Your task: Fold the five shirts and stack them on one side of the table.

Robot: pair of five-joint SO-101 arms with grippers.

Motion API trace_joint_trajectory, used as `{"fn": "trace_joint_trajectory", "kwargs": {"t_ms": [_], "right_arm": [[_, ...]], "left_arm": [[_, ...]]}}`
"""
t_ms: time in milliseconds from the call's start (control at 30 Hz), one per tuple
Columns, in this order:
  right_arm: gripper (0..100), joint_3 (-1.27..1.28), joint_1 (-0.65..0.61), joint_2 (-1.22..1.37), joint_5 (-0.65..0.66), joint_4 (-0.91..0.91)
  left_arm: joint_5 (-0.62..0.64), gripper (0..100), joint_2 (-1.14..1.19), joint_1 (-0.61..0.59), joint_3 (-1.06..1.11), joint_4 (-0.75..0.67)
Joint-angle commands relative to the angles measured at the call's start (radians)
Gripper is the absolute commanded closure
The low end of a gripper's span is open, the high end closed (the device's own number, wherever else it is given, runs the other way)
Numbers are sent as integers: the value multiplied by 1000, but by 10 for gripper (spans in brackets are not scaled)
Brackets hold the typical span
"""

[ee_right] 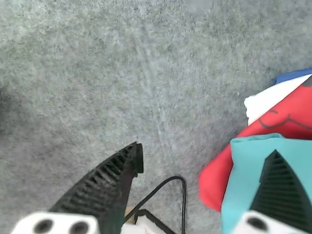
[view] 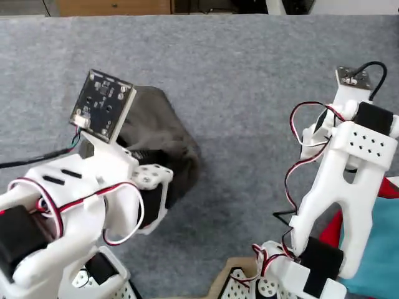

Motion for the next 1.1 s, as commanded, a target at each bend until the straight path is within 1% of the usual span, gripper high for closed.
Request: {"fn": "trace_joint_trajectory", "kwargs": {"t_ms": [0, 67, 133, 200, 300, 367, 467, 600, 667, 700, 800, 933, 1067], "right_arm": [[620, -47, 7, 1, -2, 21], [620, -48, 7, 1, -2, 21], [620, -50, 7, 1, -2, 23], [620, -53, 7, -5, -2, 23], [620, -62, -31, -5, 25, 51], [620, -77, -101, -2, 38, 106], [620, -64, -219, -19, -28, 106], [620, -59, -427, -71, -74, 106], [620, -64, -539, -114, -74, 106], [620, -65, -599, -139, -74, 106], [620, -65, -780, -216, -81, 106], [620, -65, -1010, -278, -186, 101], [620, -59, -1211, -274, -269, 101]], "left_arm": [[81, 774, -51, -48, 49, 8], [118, 747, -77, -114, 84, 8], [104, 736, -104, -172, 112, 8], [75, 736, -127, -242, 124, 8], [-5, 736, -173, -404, 129, 8], [-63, 736, -203, -534, 130, 8], [-127, 736, -245, -769, 184, 8], [-207, 736, -306, -1114, 381, 8], [-278, 736, -312, -1235, 505, 8], [-315, 736, -312, -1277, 560, 6], [-364, 736, -311, -1347, 700, -12], [-364, 737, -309, -1353, 835, -94], [-351, 782, -289, -1352, 954, -172]]}}
